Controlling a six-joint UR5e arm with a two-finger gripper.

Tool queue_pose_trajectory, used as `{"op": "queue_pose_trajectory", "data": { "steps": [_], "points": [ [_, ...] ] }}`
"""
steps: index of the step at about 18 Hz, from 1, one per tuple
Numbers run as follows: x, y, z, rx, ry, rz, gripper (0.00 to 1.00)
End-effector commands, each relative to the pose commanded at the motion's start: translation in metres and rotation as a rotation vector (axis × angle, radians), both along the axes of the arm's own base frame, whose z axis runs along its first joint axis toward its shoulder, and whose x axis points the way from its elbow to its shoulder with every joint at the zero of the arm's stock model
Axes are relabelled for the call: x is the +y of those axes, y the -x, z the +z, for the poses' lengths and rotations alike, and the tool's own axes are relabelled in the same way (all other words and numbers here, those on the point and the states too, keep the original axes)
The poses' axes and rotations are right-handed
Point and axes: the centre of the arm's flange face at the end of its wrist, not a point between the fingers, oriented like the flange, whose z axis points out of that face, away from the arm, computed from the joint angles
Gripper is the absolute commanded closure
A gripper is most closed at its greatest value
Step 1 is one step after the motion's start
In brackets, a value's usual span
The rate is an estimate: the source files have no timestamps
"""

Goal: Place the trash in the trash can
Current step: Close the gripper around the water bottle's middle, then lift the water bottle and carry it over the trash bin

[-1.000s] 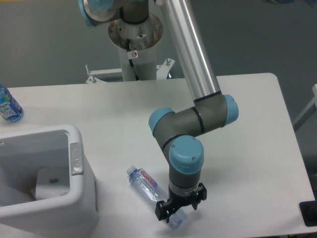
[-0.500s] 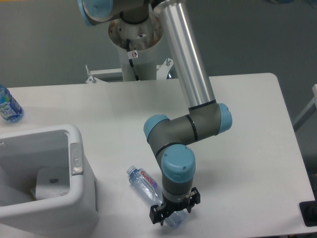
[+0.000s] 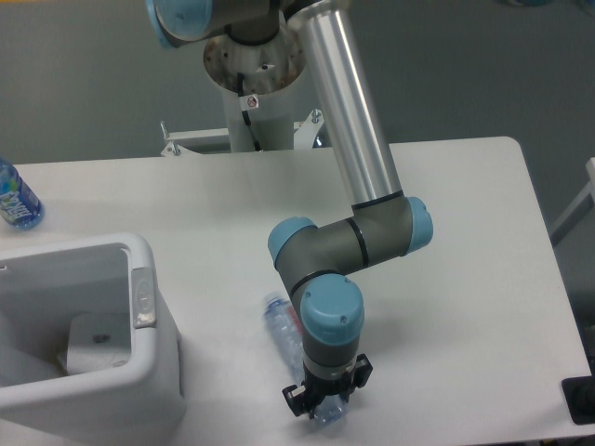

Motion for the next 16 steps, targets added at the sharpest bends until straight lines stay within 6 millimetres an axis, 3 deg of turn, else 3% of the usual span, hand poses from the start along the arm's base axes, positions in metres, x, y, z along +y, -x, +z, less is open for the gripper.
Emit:
{"op": "queue_pose_trajectory", "data": {
  "steps": [3, 5, 7, 10, 13, 16],
  "points": [
    [0.001, 0.0, 0.006, 0.007, -0.008, -0.003, 0.46],
    [-0.001, 0.0, 0.036, 0.032, -0.04, -0.004, 0.46],
    [-0.007, 0.005, 0.088, 0.078, -0.099, 0.005, 0.45],
    [-0.015, 0.016, 0.192, 0.117, -0.29, 0.004, 0.45],
    [-0.013, 0.009, 0.281, 0.158, -0.452, -0.015, 0.45],
    [-0.016, -0.013, 0.344, 0.22, -0.596, -0.07, 0.45]
  ]
}}
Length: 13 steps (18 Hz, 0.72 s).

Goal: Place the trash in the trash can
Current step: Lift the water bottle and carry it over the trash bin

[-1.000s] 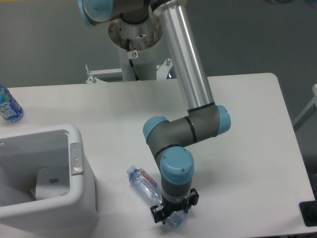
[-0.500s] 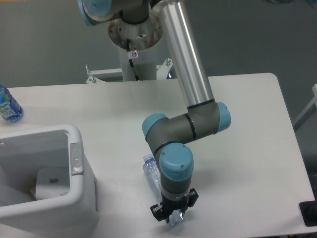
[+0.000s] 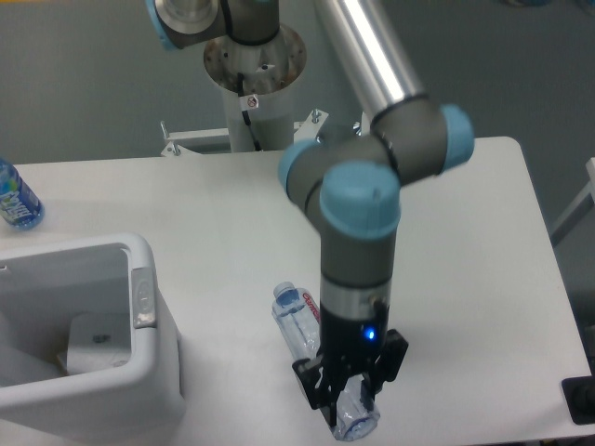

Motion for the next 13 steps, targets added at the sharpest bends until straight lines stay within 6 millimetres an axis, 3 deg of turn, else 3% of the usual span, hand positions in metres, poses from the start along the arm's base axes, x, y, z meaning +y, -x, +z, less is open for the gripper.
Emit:
{"op": "queue_pose_trajectory", "data": {
  "steps": [2, 6, 13],
  "points": [
    [0.001, -0.025, 0.028, 0.026, -0.065, -0.046, 0.45],
    [0.016, -0.082, 0.062, 0.088, -0.145, -0.128, 0.45],
    [0.062, -0.188, 0.059, 0.091, -0.164, -0.293, 0.45]
  ]
}}
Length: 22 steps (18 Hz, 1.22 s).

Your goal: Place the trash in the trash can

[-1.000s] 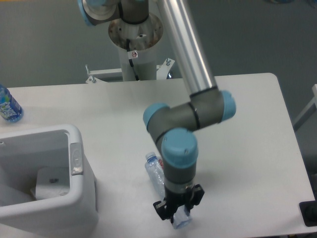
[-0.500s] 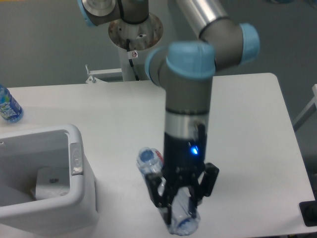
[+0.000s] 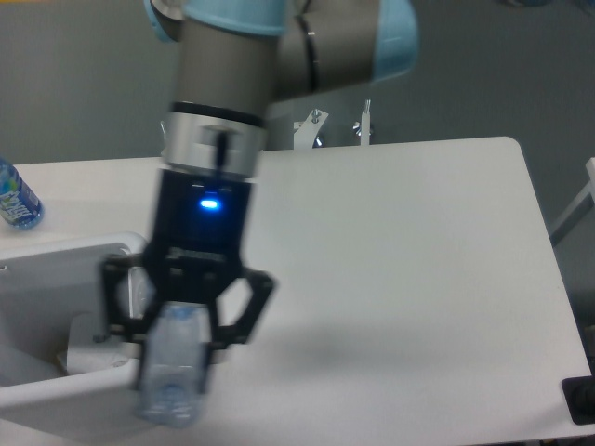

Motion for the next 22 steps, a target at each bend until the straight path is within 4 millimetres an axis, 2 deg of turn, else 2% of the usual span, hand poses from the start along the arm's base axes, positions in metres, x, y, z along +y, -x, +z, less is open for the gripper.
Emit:
{"op": "queue_pose_trajectory", "data": {
  "steps": [2, 3, 4, 5, 8, 9, 10, 12, 15, 16, 18, 20, 22],
  "points": [
    [0.008, -0.018, -0.006, -0.005, 0.008, -0.028, 0.43],
    [0.011, -0.025, -0.009, -0.005, 0.013, -0.04, 0.32],
    [0.013, -0.026, -0.014, -0.003, 0.021, -0.045, 0.06],
    [0.014, -0.029, -0.016, 0.008, 0.024, -0.058, 0.0],
    [0.011, -0.038, -0.011, 0.013, 0.021, -0.069, 0.0],
    [0.006, -0.04, -0.003, 0.02, 0.012, -0.068, 0.0],
    [0.004, -0.037, -0.001, 0.021, 0.01, -0.063, 0.0],
    [-0.005, -0.025, 0.008, 0.033, 0.0, -0.039, 0.0],
    [-0.023, 0.01, 0.014, 0.057, 0.011, 0.021, 0.0],
    [-0.033, 0.029, 0.015, 0.083, 0.023, 0.059, 0.0],
    [-0.049, 0.053, 0.012, 0.156, 0.079, 0.071, 0.0],
    [-0.066, 0.077, -0.001, 0.232, 0.18, 0.047, 0.0],
    [-0.086, 0.088, -0.005, 0.298, 0.284, 0.023, 0.0]
  ]
}}
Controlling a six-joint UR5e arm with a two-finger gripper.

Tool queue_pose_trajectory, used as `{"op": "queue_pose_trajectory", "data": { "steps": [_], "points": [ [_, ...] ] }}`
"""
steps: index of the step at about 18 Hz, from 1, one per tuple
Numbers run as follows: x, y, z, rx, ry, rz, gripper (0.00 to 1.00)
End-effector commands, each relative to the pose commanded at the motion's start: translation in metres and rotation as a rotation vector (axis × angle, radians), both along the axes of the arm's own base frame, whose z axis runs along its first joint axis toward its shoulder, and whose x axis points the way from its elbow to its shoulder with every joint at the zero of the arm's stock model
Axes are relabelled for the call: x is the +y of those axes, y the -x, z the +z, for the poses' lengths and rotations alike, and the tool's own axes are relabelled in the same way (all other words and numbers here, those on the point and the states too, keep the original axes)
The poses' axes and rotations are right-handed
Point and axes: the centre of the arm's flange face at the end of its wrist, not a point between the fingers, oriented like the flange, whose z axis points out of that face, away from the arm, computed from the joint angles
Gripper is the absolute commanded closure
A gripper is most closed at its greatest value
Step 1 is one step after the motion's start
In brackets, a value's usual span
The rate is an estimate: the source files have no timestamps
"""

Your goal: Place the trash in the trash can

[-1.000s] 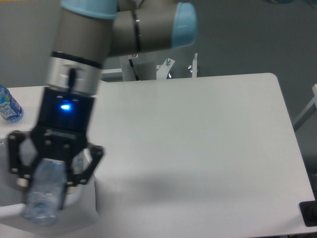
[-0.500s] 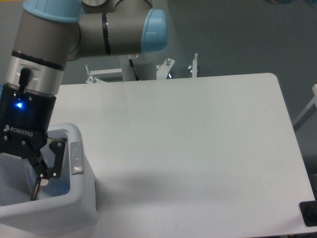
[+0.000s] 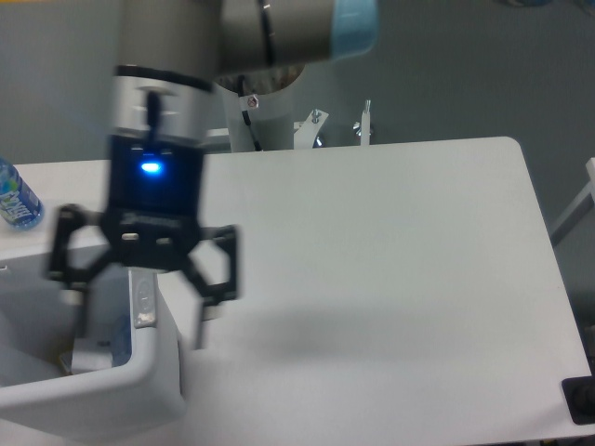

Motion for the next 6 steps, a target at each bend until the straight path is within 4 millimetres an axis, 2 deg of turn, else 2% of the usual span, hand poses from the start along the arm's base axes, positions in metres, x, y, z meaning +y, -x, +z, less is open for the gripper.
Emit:
{"op": "queue_pose_trajectory", "data": {
  "steps": [1, 3, 6],
  "points": [
    [-0.012, 0.01, -0.004, 0.026, 0.06, -0.008, 0.0],
    [-0.023, 0.016, -0.019, 0.095, 0.188, -0.064, 0.0],
    [-0.031, 0.024, -0.021, 0.173, 0.274, -0.068, 0.0]
  ]
}}
